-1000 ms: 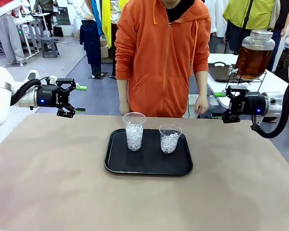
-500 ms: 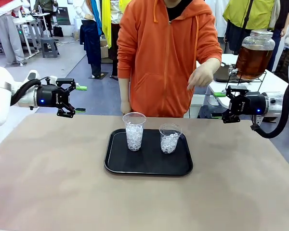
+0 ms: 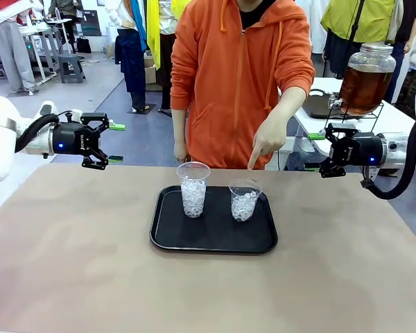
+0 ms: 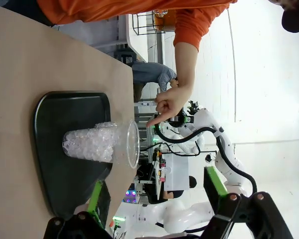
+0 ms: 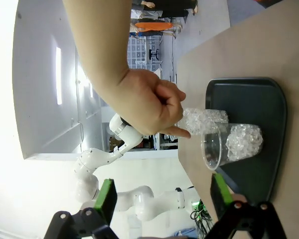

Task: Pour the drink into the iced cup.
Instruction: Pick up the iced cup indicated by the human and present it to them.

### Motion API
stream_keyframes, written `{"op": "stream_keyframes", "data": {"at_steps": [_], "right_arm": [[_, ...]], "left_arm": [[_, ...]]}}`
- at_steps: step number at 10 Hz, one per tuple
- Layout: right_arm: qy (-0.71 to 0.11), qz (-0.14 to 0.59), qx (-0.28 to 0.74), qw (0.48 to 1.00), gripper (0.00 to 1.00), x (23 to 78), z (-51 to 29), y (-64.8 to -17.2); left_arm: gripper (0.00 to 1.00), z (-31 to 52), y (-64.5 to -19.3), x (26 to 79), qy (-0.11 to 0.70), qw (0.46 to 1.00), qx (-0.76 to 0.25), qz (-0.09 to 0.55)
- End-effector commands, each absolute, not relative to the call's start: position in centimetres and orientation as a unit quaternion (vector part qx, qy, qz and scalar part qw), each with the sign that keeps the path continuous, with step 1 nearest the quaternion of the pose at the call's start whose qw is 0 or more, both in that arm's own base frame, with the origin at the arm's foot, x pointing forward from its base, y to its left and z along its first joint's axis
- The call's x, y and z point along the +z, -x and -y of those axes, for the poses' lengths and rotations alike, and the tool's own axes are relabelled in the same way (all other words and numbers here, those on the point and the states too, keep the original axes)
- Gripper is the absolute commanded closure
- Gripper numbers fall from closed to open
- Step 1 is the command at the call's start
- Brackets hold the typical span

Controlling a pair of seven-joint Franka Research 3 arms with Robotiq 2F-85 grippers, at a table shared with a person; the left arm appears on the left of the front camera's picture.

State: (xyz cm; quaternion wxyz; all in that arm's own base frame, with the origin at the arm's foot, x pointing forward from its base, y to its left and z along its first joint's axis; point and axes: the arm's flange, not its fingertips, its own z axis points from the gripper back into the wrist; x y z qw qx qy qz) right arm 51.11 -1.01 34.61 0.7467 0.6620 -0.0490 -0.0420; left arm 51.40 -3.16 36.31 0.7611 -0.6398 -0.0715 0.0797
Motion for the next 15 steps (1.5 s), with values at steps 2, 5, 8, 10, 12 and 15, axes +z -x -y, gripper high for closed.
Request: {"op": "stream_keyframes", "data": {"at_steps": [2,5,8,10,12,15], "right_arm": [[-0.661,0.051,-0.043,0.747,0.00,34.7,1.0,-51.2],[-0.662,0.049,-0.042,0.747,0.00,34.6,1.0,-51.1],[-0.656,0.212,0.094,0.718,0.00,34.3,1.2,-49.7],[-0.633,0.299,0.190,0.688,0.00,33.5,1.0,-48.2],[-0.620,0.312,0.260,0.671,0.00,32.7,1.0,-47.6],[-0.619,0.305,0.230,0.686,0.00,33.3,0.6,-48.4]], "left_arm": [[0.00,3.2,-51.4,36.3,0.641,0.760,0.078,0.077],[0.00,3.2,-51.4,36.3,0.641,0.760,0.078,0.077],[0.00,3.2,-51.4,36.3,0.641,0.760,0.078,0.077],[0.00,3.2,-51.4,36.3,0.641,0.760,0.078,0.077],[0.00,3.2,-51.4,36.3,0.641,0.760,0.078,0.077],[0.00,3.2,-51.4,36.3,0.641,0.760,0.078,0.077]]}}
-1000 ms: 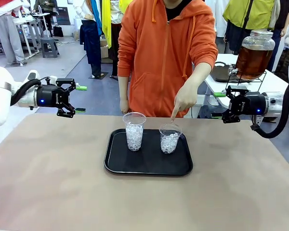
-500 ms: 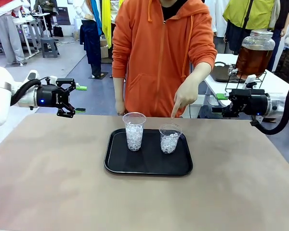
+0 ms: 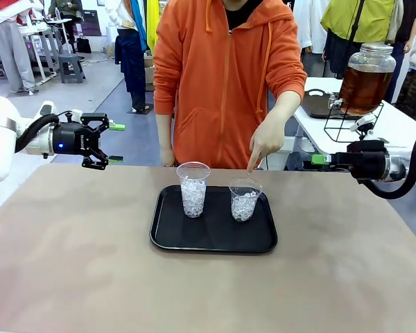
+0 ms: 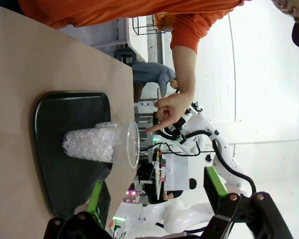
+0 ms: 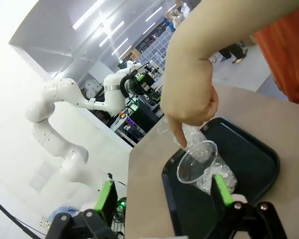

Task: Pour the drink into the iced cup.
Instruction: Pick up the iced cup indicated by the human and present it to them.

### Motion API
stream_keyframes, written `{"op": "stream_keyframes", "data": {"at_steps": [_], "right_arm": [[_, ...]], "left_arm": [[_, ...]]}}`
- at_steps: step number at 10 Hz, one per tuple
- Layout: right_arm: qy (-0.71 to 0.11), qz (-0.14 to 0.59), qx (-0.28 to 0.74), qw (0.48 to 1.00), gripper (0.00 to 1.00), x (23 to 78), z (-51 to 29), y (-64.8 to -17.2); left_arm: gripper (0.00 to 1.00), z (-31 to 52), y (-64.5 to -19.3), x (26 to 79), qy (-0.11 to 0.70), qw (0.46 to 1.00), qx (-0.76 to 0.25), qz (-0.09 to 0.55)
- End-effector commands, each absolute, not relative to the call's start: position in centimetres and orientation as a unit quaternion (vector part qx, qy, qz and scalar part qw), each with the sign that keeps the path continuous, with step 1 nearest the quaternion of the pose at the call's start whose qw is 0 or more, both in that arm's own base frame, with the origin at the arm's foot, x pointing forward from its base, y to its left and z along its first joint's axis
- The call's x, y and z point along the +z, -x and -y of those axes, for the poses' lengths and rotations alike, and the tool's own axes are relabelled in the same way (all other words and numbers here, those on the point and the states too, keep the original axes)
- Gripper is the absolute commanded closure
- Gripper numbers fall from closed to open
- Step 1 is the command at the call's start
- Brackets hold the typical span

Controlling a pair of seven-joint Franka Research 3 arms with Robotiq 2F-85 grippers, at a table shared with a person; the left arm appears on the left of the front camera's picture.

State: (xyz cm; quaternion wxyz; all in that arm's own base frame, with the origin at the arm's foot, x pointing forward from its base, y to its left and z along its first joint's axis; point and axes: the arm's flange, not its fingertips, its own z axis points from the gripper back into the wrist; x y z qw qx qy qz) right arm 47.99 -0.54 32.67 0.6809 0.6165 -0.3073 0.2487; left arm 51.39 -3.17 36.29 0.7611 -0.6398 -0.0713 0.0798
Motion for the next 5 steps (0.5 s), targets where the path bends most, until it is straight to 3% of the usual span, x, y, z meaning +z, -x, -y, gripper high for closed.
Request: {"op": "stream_keyframes", "data": {"at_steps": [1,3,5], "right_arm": [[-0.619,0.305,0.230,0.686,0.00,33.3,0.6,-48.4],[-0.617,0.307,0.246,0.681,0.00,32.7,0.6,-48.0],[-0.567,0.401,0.326,0.642,0.00,31.7,-0.4,-48.5]], "left_arm": [[0.00,3.2,-51.4,36.3,0.641,0.760,0.078,0.077],[0.00,3.2,-51.4,36.3,0.641,0.760,0.078,0.077],[0.00,3.2,-51.4,36.3,0.641,0.760,0.078,0.077]]}}
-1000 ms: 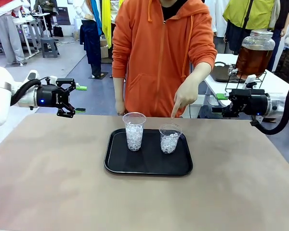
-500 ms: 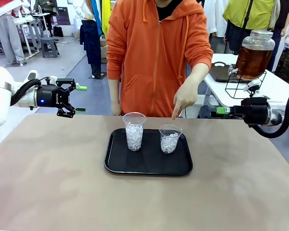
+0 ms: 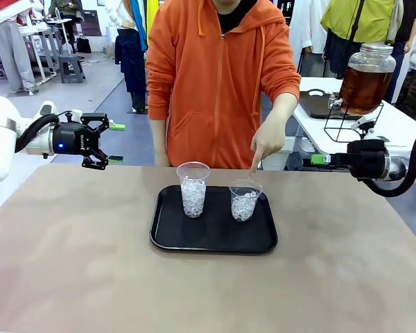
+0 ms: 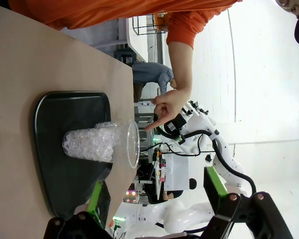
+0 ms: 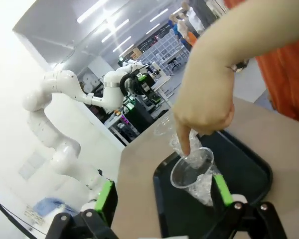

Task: Pour the drink into the iced cup.
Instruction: Pick up the iced cup indicated by the human and present it to them.

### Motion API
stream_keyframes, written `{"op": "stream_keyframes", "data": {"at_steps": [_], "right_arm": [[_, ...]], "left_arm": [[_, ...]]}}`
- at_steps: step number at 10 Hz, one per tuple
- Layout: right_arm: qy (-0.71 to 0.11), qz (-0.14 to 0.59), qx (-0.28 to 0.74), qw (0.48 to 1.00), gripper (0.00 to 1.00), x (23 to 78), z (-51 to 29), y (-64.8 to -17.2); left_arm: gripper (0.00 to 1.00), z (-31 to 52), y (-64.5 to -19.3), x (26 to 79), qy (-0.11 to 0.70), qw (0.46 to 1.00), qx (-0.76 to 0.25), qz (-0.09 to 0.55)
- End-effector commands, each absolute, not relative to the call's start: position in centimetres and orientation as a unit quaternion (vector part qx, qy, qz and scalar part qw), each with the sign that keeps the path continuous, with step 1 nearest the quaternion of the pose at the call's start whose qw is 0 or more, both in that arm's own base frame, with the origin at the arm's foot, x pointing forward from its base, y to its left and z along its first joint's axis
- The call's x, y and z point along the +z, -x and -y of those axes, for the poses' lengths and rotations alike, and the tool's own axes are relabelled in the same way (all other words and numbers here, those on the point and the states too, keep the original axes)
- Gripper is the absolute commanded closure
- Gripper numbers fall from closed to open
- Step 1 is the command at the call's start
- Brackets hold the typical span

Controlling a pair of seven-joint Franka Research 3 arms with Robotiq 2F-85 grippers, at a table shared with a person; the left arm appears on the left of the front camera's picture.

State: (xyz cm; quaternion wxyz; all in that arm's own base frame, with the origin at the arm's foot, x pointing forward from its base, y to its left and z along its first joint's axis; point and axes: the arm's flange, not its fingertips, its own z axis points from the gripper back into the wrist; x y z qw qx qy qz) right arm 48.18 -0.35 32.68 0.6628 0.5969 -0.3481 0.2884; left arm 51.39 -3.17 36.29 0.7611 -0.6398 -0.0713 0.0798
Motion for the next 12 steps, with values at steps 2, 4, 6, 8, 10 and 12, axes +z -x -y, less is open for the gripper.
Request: {"op": "stream_keyframes", "data": {"at_steps": [2,4,6,8,10,12], "right_arm": [[-0.509,0.463,0.415,0.595,0.00,29.0,-1.2,-48.2],[-0.471,0.496,0.463,0.564,0.00,27.5,-2.3,-47.7],[-0.433,0.511,0.484,0.563,0.00,26.4,-3.2,-47.8],[-0.415,0.508,0.497,0.568,0.00,25.3,-4.1,-48.3],[-0.434,0.497,0.497,0.563,0.00,25.6,-2.9,-48.1],[-0.434,0.497,0.497,0.563,0.00,25.6,-2.9,-48.1]], "left_arm": [[0.00,3.2,-51.4,36.3,0.641,0.760,0.078,0.077],[0.00,3.2,-51.4,36.3,0.641,0.760,0.078,0.077],[0.00,3.2,-51.4,36.3,0.641,0.760,0.078,0.077],[0.00,3.2,-51.4,36.3,0.641,0.760,0.078,0.077],[0.00,3.2,-51.4,36.3,0.641,0.760,0.078,0.077],[0.00,3.2,-51.4,36.3,0.641,0.760,0.078,0.077]]}}
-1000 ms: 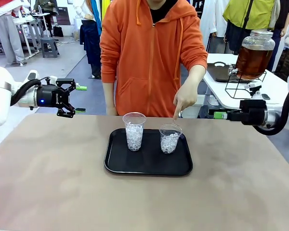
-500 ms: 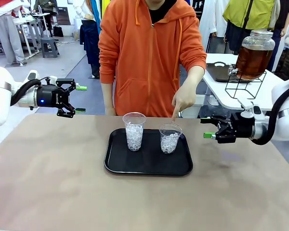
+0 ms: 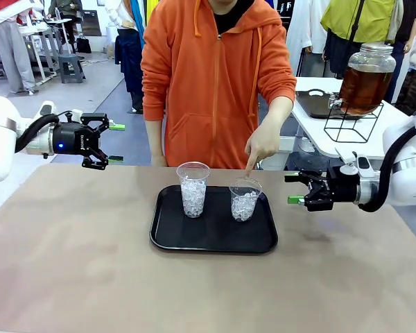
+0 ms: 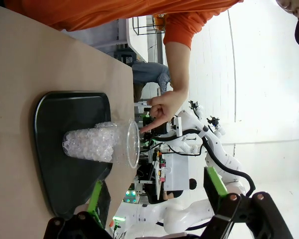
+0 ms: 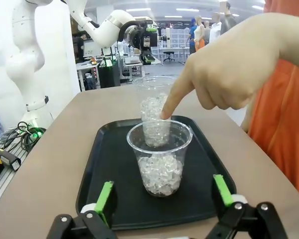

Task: Pour the drink into the iced cup.
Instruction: Pick up the iced cup indicated by the human and present it to them.

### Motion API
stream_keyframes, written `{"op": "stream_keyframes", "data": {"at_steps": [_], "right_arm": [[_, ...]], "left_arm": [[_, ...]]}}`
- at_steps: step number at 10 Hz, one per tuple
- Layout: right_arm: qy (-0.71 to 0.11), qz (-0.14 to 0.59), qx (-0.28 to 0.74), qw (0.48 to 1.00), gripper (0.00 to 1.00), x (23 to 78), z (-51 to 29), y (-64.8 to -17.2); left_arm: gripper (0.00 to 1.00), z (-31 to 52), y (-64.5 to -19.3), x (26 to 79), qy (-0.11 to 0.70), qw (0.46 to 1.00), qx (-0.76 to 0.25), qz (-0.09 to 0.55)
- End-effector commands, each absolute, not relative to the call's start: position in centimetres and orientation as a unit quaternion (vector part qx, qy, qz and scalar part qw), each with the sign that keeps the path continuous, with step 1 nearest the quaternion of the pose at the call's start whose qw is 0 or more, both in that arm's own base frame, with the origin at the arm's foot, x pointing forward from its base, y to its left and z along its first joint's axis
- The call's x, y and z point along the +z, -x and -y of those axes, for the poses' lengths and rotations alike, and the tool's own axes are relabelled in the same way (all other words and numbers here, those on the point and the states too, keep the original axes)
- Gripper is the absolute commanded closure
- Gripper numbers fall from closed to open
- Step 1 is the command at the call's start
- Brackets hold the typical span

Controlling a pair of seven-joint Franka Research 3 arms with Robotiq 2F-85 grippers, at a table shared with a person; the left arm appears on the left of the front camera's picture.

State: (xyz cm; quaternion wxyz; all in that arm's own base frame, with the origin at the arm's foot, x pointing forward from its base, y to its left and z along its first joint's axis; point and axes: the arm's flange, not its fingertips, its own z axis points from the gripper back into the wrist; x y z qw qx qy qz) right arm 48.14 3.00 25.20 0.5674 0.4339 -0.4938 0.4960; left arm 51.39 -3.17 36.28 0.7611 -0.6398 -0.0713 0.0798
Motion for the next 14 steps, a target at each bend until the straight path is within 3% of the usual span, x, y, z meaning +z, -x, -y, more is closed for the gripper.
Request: {"op": "stream_keyframes", "data": {"at_steps": [1,9,14], "right_arm": [[-0.434,0.497,0.497,0.563,0.00,25.6,-2.9,-48.1],[-0.486,0.487,0.500,0.526,0.00,22.2,-6.5,-49.5],[-0.469,0.497,0.485,0.546,0.00,19.9,-8.4,-51.1]], "left_arm": [[0.00,3.2,-51.4,36.3,0.641,0.760,0.078,0.077],[0.00,3.2,-51.4,36.3,0.641,0.760,0.078,0.077],[0.00,3.2,-51.4,36.3,0.641,0.760,0.078,0.077]]}}
